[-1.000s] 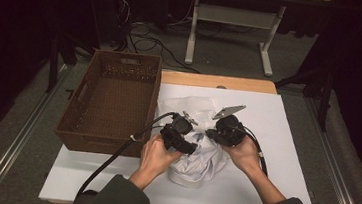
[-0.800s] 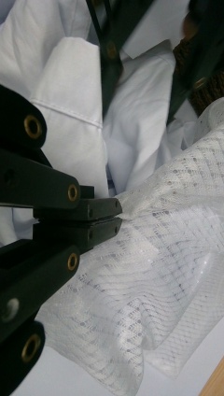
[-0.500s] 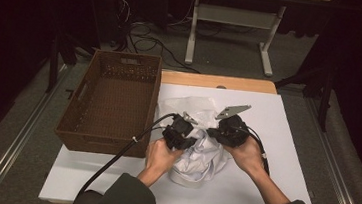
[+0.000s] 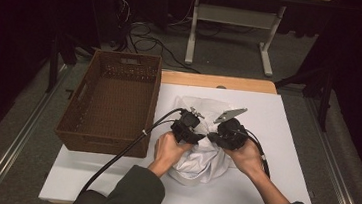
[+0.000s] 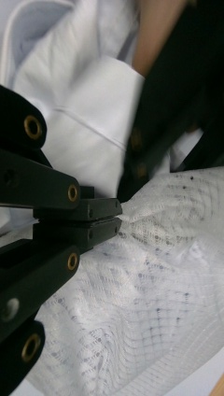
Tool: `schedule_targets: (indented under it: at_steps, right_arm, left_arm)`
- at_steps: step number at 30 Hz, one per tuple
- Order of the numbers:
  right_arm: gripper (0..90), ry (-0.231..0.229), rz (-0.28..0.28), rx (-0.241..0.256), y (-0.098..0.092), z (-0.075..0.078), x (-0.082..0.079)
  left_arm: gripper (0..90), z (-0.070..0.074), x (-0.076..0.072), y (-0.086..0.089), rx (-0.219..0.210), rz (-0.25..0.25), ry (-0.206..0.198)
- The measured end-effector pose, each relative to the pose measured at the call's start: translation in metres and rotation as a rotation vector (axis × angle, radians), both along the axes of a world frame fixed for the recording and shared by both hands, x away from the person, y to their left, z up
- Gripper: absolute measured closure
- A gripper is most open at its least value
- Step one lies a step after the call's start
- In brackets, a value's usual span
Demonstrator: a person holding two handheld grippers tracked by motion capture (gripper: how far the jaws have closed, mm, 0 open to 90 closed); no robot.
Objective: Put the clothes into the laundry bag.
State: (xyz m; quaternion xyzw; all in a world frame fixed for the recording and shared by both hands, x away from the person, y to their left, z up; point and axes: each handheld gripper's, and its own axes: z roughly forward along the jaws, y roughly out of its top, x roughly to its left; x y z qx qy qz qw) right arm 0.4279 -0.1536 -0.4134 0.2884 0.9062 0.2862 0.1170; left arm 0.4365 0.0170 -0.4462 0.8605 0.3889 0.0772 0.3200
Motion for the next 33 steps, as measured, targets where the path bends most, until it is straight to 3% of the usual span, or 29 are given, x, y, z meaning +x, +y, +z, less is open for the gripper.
schedule_targets:
  at_steps: [3, 6, 10, 13, 16, 17, 21, 23, 26, 30, 33]
  right_arm:
    - [90.0, -0.001, -0.016, -0.001, 0.001, -0.002, 0.002]
    - [90.0, -0.011, -0.013, -0.008, 0.002, -0.001, 0.003]
    - [90.0, -0.011, -0.021, -0.015, 0.003, 0.000, 0.004]
    - [90.0, -0.012, -0.017, -0.016, 0.005, -0.001, 0.006]
    - [90.0, -0.015, -0.010, -0.014, 0.007, 0.000, 0.006]
    - [90.0, -0.014, -0.009, -0.017, 0.007, 0.001, 0.005]
    - [90.0, -0.012, 0.005, 0.002, 0.006, 0.004, 0.003]
    - [90.0, -0.013, 0.011, 0.021, 0.005, 0.008, 0.000]
    - [90.0, -0.033, 0.039, 0.052, 0.002, 0.017, -0.007]
    - [90.0, -0.026, 0.043, 0.011, 0.006, 0.013, -0.010]
    - [85.9, -0.021, 0.020, -0.035, 0.007, 0.003, -0.007]
  left_arm:
    - [47.8, 0.014, -0.021, 0.009, 0.055, -0.025, -0.037]
    - [42.4, 0.019, -0.040, 0.018, 0.056, -0.050, -0.044]
    - [35.6, 0.008, -0.053, 0.022, 0.073, -0.090, -0.012]
    - [34.6, -0.005, -0.048, 0.016, 0.086, -0.085, -0.012]
    - [46.1, -0.014, -0.037, 0.011, 0.049, -0.059, -0.028]
    - [52.7, -0.016, -0.033, 0.010, 0.003, -0.047, -0.019]
    - [83.0, -0.011, -0.029, 0.003, -0.088, -0.085, -0.060]
    - [85.9, -0.005, -0.028, 0.001, -0.125, -0.072, -0.072]
    - [86.5, -0.006, -0.016, 0.000, -0.162, -0.018, -0.030]
    - [85.7, -0.020, 0.003, -0.007, -0.114, 0.058, 0.019]
    - [78.3, -0.017, -0.001, -0.004, -0.089, 0.048, 0.023]
